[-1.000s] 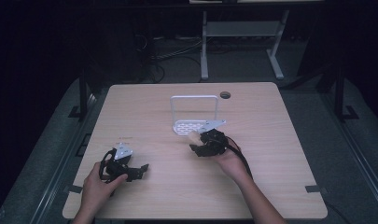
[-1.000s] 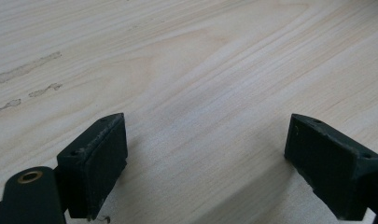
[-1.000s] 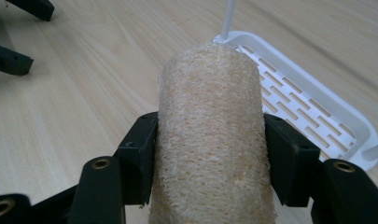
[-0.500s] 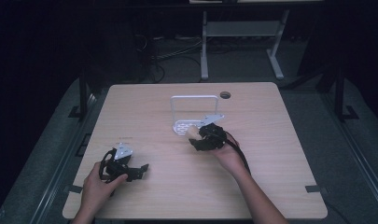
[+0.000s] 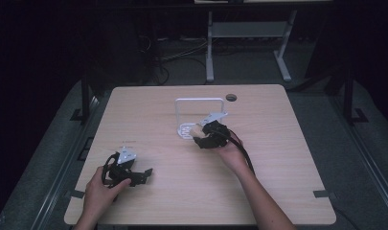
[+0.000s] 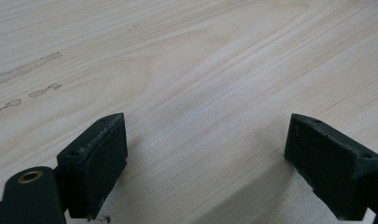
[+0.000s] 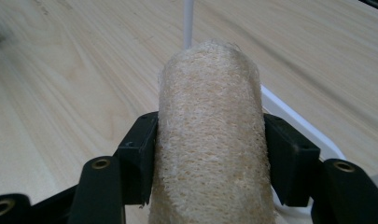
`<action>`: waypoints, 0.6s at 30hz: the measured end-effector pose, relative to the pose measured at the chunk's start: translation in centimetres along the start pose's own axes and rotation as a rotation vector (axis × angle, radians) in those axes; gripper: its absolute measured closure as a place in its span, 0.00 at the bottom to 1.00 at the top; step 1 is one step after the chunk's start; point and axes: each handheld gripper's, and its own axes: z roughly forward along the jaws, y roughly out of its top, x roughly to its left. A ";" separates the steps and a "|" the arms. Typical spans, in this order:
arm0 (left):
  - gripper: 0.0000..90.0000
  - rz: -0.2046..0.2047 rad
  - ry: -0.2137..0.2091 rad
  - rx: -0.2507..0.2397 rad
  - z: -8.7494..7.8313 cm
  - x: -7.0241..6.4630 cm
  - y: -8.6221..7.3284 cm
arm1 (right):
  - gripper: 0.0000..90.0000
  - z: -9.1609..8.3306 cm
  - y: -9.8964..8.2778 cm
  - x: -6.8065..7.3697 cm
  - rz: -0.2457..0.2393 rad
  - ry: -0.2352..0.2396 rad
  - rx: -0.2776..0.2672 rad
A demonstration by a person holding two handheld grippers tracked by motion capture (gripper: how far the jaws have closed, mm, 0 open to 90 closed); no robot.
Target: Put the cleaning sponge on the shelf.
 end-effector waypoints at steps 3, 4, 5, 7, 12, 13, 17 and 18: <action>0.14 -0.001 0.000 0.000 0.0 0.0 0.0 | 0.46 0.5 0.3 -0.2 0.005 -0.005 0.007; 0.14 -0.001 0.000 0.000 0.0 0.0 0.0 | 0.46 0.6 0.4 -0.3 0.002 -0.006 0.010; 0.14 -0.001 0.000 0.000 0.0 0.0 0.0 | 0.46 0.8 0.5 -0.4 0.003 -0.008 0.012; 0.14 0.000 0.000 0.000 0.0 0.0 0.0 | 0.46 1.2 0.7 -0.8 0.015 -0.010 0.016; 0.14 0.000 0.000 0.000 0.0 0.0 0.0 | 0.46 2.1 0.8 -1.0 0.012 -0.015 0.027; 0.14 0.000 0.000 0.000 0.0 0.0 0.0 | 0.46 2.2 0.8 -1.1 0.005 -0.015 0.032; 0.14 0.000 0.000 0.001 0.0 0.0 0.0 | 0.46 2.7 1.1 -1.2 0.004 -0.018 0.037; 0.14 0.000 0.000 0.001 0.0 0.0 0.0 | 0.46 2.8 1.2 -1.2 0.007 -0.018 0.038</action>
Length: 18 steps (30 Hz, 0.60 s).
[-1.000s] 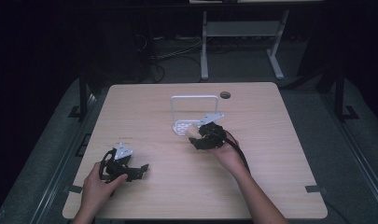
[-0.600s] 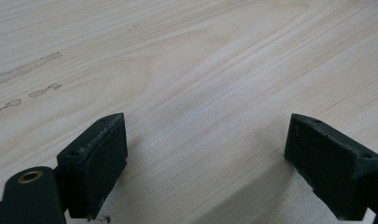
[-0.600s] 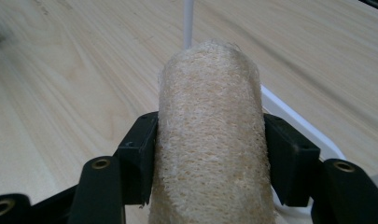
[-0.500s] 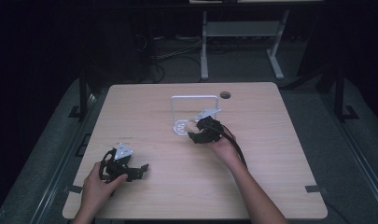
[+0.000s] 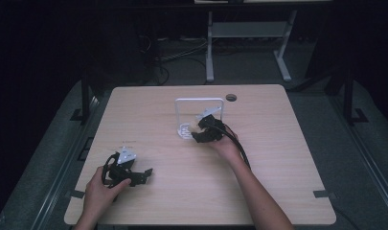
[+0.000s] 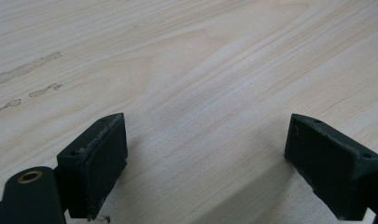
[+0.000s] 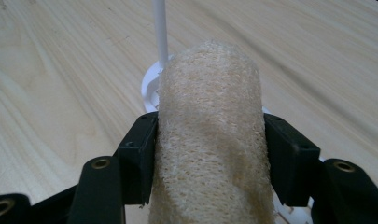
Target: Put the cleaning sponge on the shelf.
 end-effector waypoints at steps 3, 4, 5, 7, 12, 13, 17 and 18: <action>0.14 0.000 0.000 0.000 0.0 0.0 0.0 | 0.46 0.4 0.3 -0.1 -0.001 -0.003 0.008; 0.14 0.000 0.000 0.000 0.0 0.0 0.0 | 0.46 0.7 0.4 -0.3 -0.006 -0.006 0.005; 0.14 0.000 0.000 0.000 0.0 0.0 0.0 | 0.46 0.7 0.4 -0.3 -0.006 -0.006 0.005; 0.14 0.000 0.000 0.000 0.0 0.0 0.0 | 0.46 1.1 0.5 -0.4 -0.002 -0.004 0.012; 0.14 0.001 0.001 0.001 0.0 0.0 0.0 | 0.45 1.8 0.6 -0.5 -0.003 -0.005 0.027; 0.14 0.001 0.000 0.001 0.0 0.0 0.0 | 0.45 1.9 0.6 -0.5 -0.002 -0.006 0.029; 0.14 0.001 0.001 0.001 0.0 0.0 0.0 | 0.45 2.3 0.6 -0.5 -0.002 -0.001 0.037; 0.14 0.000 0.000 0.000 0.0 0.0 0.0 | 0.45 2.4 0.6 -0.4 -0.007 -0.003 0.041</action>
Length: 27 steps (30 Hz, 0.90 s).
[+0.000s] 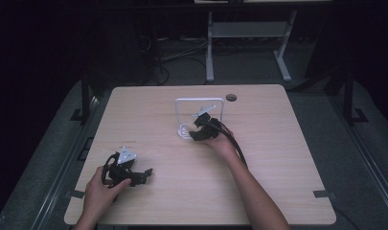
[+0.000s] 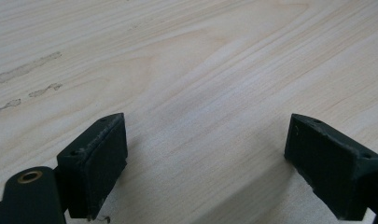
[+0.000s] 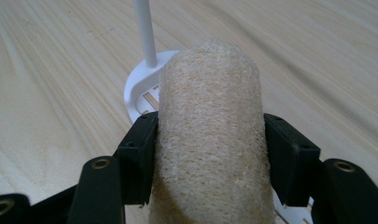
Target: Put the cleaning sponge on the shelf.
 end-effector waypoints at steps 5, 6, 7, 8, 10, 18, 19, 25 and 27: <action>0.14 0.000 0.000 0.000 0.0 0.0 0.0 | 0.45 0.3 -0.1 -0.1 0.004 -0.001 0.007; 0.14 -0.001 0.000 0.000 0.0 0.0 0.0 | 0.45 0.3 -0.1 -0.1 0.004 -0.001 0.007; 0.14 0.000 0.000 0.000 0.0 0.0 0.0 | 0.45 0.4 -0.1 -0.1 0.004 -0.003 0.009; 0.14 0.000 0.000 0.000 0.0 0.0 0.0 | 0.45 0.5 -0.1 -0.1 0.001 -0.001 0.016; 0.14 0.000 0.000 0.000 0.0 0.0 0.0 | 0.45 0.6 -0.1 -0.1 0.002 -0.003 0.021; 0.14 0.000 0.000 0.000 0.0 0.0 0.0 | 0.45 0.7 -0.2 -0.1 0.006 -0.002 0.025; 0.14 0.000 0.000 0.000 0.0 0.0 0.0 | 0.44 0.8 -0.2 -0.1 0.006 -0.001 0.024; 0.14 0.001 0.001 0.001 0.0 0.0 0.0 | 0.37 0.2 0.0 -0.2 0.015 0.006 0.007; 0.14 0.000 0.000 0.000 0.0 0.0 0.0 | 0.37 -0.7 0.3 0.0 0.020 0.006 -0.014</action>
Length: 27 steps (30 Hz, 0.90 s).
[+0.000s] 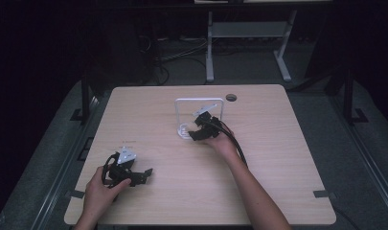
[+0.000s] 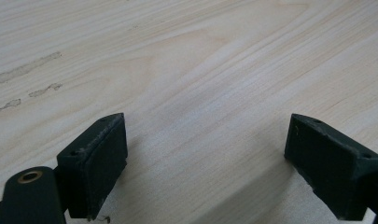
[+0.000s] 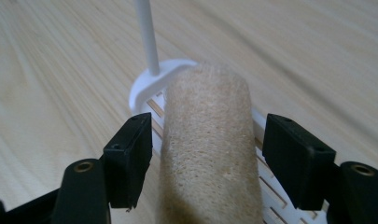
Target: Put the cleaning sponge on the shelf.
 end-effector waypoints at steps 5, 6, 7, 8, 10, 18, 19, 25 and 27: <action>0.14 0.001 0.000 0.001 0.0 0.0 0.0 | 0.40 -1.5 0.5 0.4 -0.024 0.002 -0.033; 0.14 0.002 0.001 0.002 0.0 0.0 0.0 | 0.42 -1.9 0.6 0.5 -0.024 0.004 -0.036; 0.14 -0.002 0.001 -0.002 0.0 0.0 0.0 | 0.49 -2.7 0.6 0.8 -0.029 0.010 -0.050; 0.14 -0.002 0.001 -0.002 0.0 0.0 0.0 | 0.49 -2.7 0.6 0.8 -0.029 0.010 -0.050; 0.14 0.001 0.001 0.001 0.0 0.0 0.0 | 0.63 -3.4 0.6 1.2 -0.029 0.021 -0.048; 0.14 0.000 0.000 -0.001 0.0 0.0 0.0 | 0.99 -3.8 -0.6 2.4 -0.045 0.058 -0.017; 0.14 0.000 0.000 -0.001 0.0 0.0 0.0 | 1.00 -3.7 -1.0 2.5 -0.045 0.069 -0.007; 0.14 -0.001 -0.001 -0.003 0.0 0.0 0.0 | 1.00 -3.0 -1.9 2.6 -0.045 0.097 0.013; 0.14 -0.001 -0.001 -0.003 0.0 0.0 0.0 | 1.00 -2.8 -2.1 2.6 -0.045 0.101 0.020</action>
